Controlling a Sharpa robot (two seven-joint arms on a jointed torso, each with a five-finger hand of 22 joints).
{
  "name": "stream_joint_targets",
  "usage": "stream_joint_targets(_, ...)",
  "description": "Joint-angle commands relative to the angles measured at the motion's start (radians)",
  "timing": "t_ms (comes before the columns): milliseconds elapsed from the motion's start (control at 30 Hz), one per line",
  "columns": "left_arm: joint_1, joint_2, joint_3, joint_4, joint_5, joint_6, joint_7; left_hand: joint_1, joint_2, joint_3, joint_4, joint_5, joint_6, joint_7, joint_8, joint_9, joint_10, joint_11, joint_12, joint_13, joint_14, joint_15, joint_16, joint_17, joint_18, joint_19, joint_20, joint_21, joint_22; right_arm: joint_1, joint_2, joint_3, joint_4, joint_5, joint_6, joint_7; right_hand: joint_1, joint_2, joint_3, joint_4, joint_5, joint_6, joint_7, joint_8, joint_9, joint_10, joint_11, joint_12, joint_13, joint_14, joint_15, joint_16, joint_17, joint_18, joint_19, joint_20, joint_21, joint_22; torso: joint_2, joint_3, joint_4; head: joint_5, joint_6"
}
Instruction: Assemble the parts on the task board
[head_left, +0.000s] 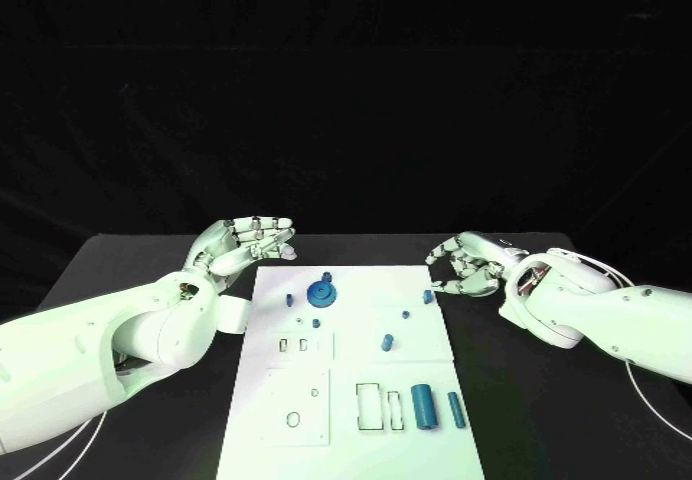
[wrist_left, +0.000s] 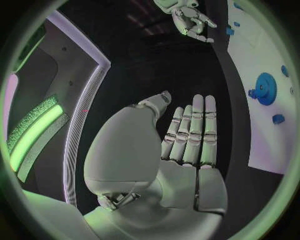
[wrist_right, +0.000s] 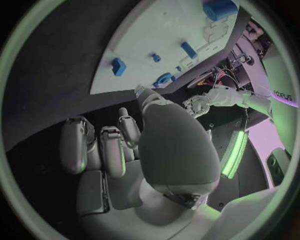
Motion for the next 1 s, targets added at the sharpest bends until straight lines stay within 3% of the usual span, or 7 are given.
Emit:
stream_joint_targets(33,-0.001,0.004,0.0,-0.002,0.005,0.025,0.011,-0.006,0.001,0.002,0.005,-0.003,-0.005,0.02,-0.006,0.002,-0.006,-0.002,-0.003,0.0,-0.006,-0.001,0.005,0.001,0.007,-0.006,-0.002,0.005,0.001,-0.012,0.0,-0.001,-0.015,0.036,0.062,0.071,0.007,0.0,-0.006,0.001,0.005,-0.004,0.001,-0.007,-0.001,-0.008,0.002,-0.006,-0.001,0.078,0.006,-0.003,0.182,0.012,-0.003,0.0,-0.004,0.118,0.001,0.0041,-0.0004,0.002,-0.005)
stream_joint_targets(100,-0.001,0.005,0.0,-0.004,0.005,0.027,0.011,-0.006,0.001,0.002,0.005,-0.003,-0.005,0.02,-0.006,0.002,-0.006,-0.002,-0.003,0.0,-0.006,-0.001,0.005,0.001,0.007,-0.006,-0.002,0.005,0.001,-0.019,0.001,-0.001,-0.023,0.038,0.068,0.074,0.007,0.0,-0.006,0.001,0.005,-0.004,0.001,-0.007,-0.001,-0.008,0.002,-0.006,-0.001,0.078,0.006,-0.003,0.182,0.012,-0.003,0.0,-0.004,0.118,0.003,0.0068,0.0003,0.002,-0.007)
stream_joint_targets(133,-0.001,0.005,0.0,-0.006,0.005,0.027,0.01,-0.006,0.001,0.002,0.005,-0.003,-0.005,0.02,-0.006,0.002,-0.006,-0.002,-0.003,0.0,-0.006,-0.001,0.005,0.001,0.007,-0.006,-0.002,0.005,0.001,-0.023,0.002,-0.002,-0.027,0.039,0.07,0.074,0.011,0.001,-0.007,0.002,0.01,-0.004,0.0,-0.006,-0.001,-0.006,0.002,-0.003,0.001,0.078,0.006,-0.002,0.184,0.012,-0.003,-0.001,-0.004,0.118,0.003,0.0057,0.0014,0.001,-0.008)
stream_joint_targets(333,-0.002,0.008,0.0,-0.012,0.006,0.028,0.01,-0.006,0.001,0.002,0.005,-0.003,-0.005,0.02,-0.006,0.002,-0.006,-0.002,-0.003,0.0,-0.006,-0.001,0.005,0.001,0.007,-0.006,-0.002,0.005,0.001,-0.043,0.021,-0.005,-0.06,0.041,0.076,0.076,0.021,0.012,0.001,0.01,0.017,0.019,0.0,0.008,0.004,0.011,0.001,0.013,0.014,0.084,0.004,0.007,0.2,0.006,0.014,-0.002,0.017,0.133,0.004,0.0107,0.0043,0.005,-0.012)
stream_joint_targets(500,-0.002,0.009,0.0,-0.016,0.006,0.029,0.01,-0.006,0.001,0.002,0.005,-0.003,-0.005,0.02,-0.005,0.002,-0.006,-0.003,-0.003,0.0,-0.007,-0.001,0.005,0.001,0.007,-0.008,-0.001,0.006,0.002,-0.053,0.032,-0.005,-0.077,0.041,0.075,0.075,0.021,0.012,0.002,0.013,0.019,0.025,0.0,0.012,0.005,0.02,0.0,0.022,0.02,0.088,0.004,0.013,0.211,0.003,0.025,-0.003,0.031,0.143,0.004,0.0103,0.0047,0.006,-0.017)
stream_joint_targets(600,-0.003,0.009,-0.001,-0.017,0.006,0.028,0.009,-0.006,0.001,0.002,0.005,-0.003,-0.005,0.02,-0.005,0.002,-0.006,-0.003,-0.003,0.0,-0.007,-0.001,0.005,0.001,0.007,-0.008,-0.001,0.006,0.002,-0.057,0.039,-0.006,-0.083,0.041,0.073,0.073,0.021,0.013,0.002,0.014,0.02,0.026,0.001,0.012,0.005,0.022,0.0,0.023,0.021,0.089,0.003,0.014,0.213,0.002,0.027,-0.003,0.033,0.144,0.005,0.0124,0.005,0.006,-0.018)
stream_joint_targets(1000,-0.003,0.01,-0.001,-0.021,0.006,0.029,0.008,-0.006,0.001,0.002,0.005,-0.003,-0.005,0.02,-0.005,0.002,-0.006,-0.003,-0.003,0.0,-0.007,-0.001,0.005,0.001,0.007,-0.008,-0.001,0.006,0.002,-0.06,0.055,-0.006,-0.098,0.041,0.066,0.061,0.013,0.022,0.01,0.028,0.024,0.039,0.0,0.021,0.006,0.036,0.0,0.036,0.03,0.093,0.003,0.021,0.225,-0.002,0.04,-0.004,0.05,0.156,0.004,0.0116,0.0047,0.007,-0.021)
